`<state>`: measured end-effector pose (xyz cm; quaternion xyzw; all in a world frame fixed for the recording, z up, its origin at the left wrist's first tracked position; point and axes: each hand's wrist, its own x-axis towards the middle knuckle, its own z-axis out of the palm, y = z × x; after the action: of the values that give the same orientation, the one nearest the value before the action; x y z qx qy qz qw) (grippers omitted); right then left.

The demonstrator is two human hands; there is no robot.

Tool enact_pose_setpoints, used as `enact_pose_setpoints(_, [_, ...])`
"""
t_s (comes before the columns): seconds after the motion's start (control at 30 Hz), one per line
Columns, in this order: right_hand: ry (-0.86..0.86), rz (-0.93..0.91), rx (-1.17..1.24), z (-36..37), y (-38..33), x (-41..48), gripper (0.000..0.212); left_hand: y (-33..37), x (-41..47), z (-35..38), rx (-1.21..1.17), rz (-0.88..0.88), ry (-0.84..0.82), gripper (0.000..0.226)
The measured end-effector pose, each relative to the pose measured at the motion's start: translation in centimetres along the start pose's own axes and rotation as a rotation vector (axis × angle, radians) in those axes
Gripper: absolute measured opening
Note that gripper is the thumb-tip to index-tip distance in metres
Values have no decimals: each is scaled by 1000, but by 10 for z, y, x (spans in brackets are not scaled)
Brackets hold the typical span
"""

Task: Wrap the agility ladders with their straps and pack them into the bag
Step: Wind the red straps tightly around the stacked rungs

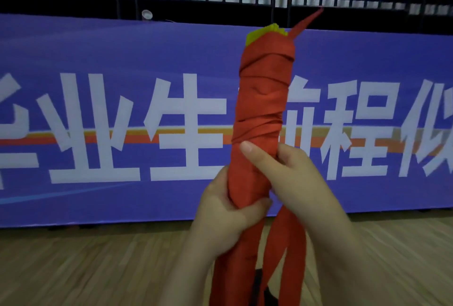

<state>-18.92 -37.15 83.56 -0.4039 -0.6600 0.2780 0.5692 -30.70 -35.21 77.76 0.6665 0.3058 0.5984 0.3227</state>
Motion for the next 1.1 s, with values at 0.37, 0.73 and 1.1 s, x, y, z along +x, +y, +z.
enact_pose_setpoints(0.37, [101, -21, 332, -2, 10, 7, 31, -1, 12, -5, -11, 19, -112, 52])
enact_pose_setpoints(0.73, [84, 63, -334, -2, 0, 1, 52, 3, -3, 23, 423, 2, 236, 34])
enact_pose_setpoints(1.1, [79, 62, -205, 0, 10, 12, 43, -5, 8, 12, 110, -50, 151, 42])
